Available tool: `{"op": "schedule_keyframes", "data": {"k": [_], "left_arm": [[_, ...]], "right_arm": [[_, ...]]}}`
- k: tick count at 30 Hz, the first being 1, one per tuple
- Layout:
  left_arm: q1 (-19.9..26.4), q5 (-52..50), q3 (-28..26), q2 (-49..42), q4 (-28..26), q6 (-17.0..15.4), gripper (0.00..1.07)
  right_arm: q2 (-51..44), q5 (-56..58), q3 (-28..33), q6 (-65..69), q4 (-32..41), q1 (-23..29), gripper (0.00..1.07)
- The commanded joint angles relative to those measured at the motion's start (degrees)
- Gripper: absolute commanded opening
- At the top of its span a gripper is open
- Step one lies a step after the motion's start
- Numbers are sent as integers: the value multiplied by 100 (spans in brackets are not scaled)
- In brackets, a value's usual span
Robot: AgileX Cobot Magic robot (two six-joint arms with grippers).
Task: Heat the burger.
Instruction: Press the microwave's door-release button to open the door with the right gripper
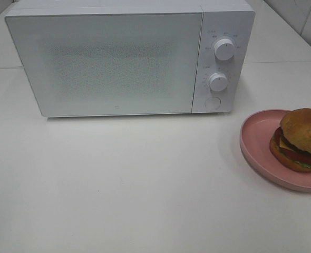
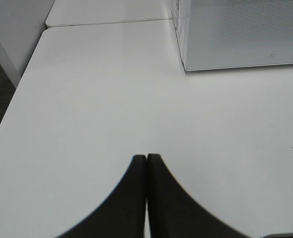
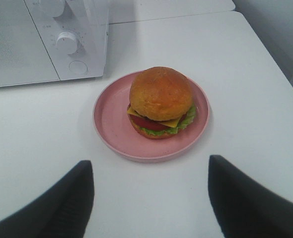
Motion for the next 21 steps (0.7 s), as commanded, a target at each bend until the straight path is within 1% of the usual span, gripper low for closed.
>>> {"op": "schedule_keyframes", "data": {"k": [1,21], "left_arm": [[-17,-86,11,-115,-17,-17,0],[-17,-86,11,-115,-17,-17,0]], "right_arm": [[-143,-40,0,-80,-46,0,64],[-143,-40,0,-80,-46,0,64]]}}
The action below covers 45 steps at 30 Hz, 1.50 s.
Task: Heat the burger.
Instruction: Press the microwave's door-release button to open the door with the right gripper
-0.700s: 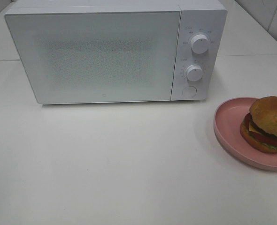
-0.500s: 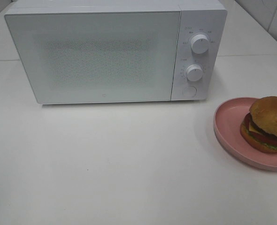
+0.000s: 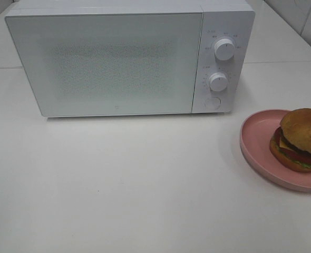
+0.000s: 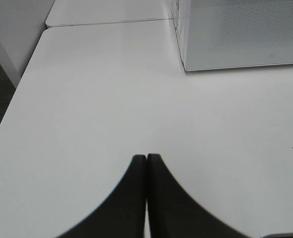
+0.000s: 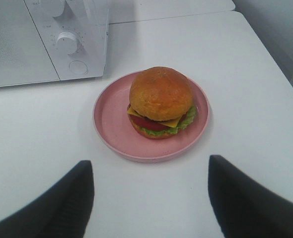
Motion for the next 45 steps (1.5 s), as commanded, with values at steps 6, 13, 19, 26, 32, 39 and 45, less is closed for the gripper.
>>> {"op": "schedule_keyframes", "data": {"k": [6,13,19,26,32,39,45], "left_arm": [[-17,-86,11,-115,-17,-17,0],[-17,-86,11,-115,-17,-17,0],[-17,-86,11,-115,-17,-17,0],[-17,-86,11,-115,-17,-17,0],[-17,-86,11,-115,-17,-17,0],[-17,-86,11,-115,-17,-17,0],[-17,-86,11,-115,-17,-17,0]], "right_arm": [[-143,-40,0,-80,-46,0,64],[-143,-40,0,-80,-46,0,64],[-143,-40,0,-80,-46,0,64],[-143,-40,0,-80,-46,0,64],[-143,-40,0,-80,-46,0,64],[-143,-40,0,-80,-46,0,64],[-143,-40,0,-80,-46,0,64]]}}
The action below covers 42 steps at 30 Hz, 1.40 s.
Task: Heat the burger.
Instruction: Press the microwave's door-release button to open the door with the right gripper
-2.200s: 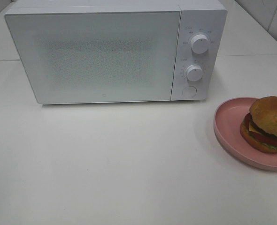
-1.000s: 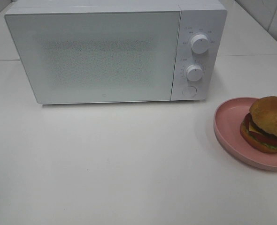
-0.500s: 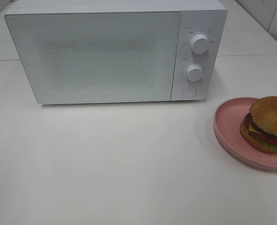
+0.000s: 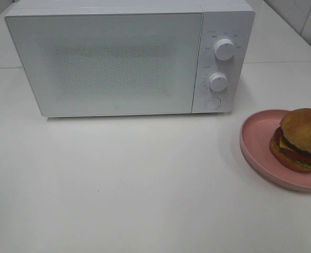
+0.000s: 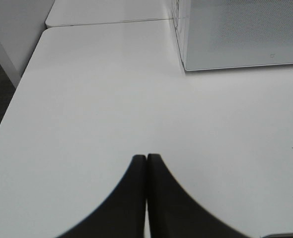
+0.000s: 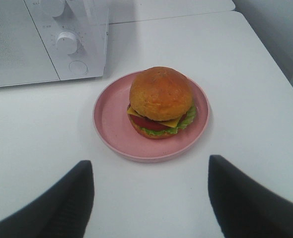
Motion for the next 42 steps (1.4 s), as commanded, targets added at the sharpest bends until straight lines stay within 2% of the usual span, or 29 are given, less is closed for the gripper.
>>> {"op": "schedule_keyframes", "data": {"k": [1,10,21,23,29,31,37,40,42], "left_arm": [[-17,-86,11,-115,-17,-17,0],[-17,-86,11,-115,-17,-17,0],[-17,-86,11,-115,-17,-17,0],[-17,-86,11,-115,-17,-17,0],[-17,-86,11,-115,-17,-17,0],[-17,-86,11,-115,-17,-17,0],[-17,-86,11,-115,-17,-17,0],[-17,-86,11,-115,-17,-17,0],[-17,-86,11,-115,-17,-17,0]], "right_arm": [[-143,-40,0,-80,-46,0,64],[132,-46,0,-80,-40,0,64],[1885,-367,-155,-275,17,0,63],[2343,-802,-166,-292,23,0,62],[2876,-1438,-166,-292,23,0,62],[3443,-2160,-166,-292,109,0,62],[3936,-2859,-166,-275,155,0,62],[4332,-3277,-166,-275,155,0,60],[4824,-3730,-166,-275,155,0,49]]}}
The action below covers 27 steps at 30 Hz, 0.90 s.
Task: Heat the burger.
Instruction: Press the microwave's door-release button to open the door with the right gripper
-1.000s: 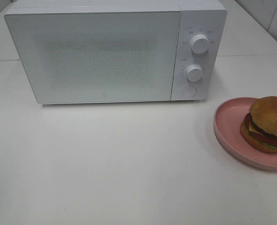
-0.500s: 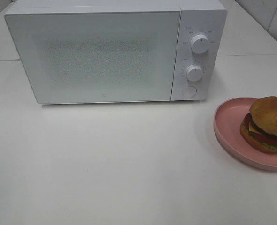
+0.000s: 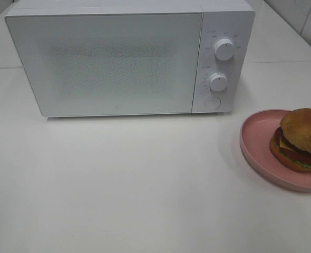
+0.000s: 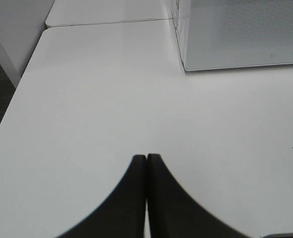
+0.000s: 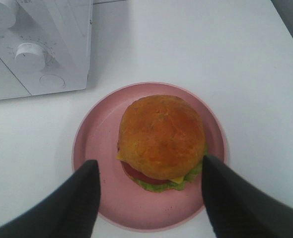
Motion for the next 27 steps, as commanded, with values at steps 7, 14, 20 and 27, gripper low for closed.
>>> {"op": "schedule_keyframes", "data": {"k": [7,14,20,27], "left_arm": [[-17,-86,11,-115,-17,-17,0],[-17,-86,11,-115,-17,-17,0],[-17,-86,11,-115,-17,-17,0],[-17,-86,11,-115,-17,-17,0]], "right_arm": [[756,-1180,-46,-17,29,0,12],[963,-1524,-46,-6,413,0,0],[963,-1656,-46,-11,785,0,0],[985,-1770,-46,-11,785,642,0]]}}
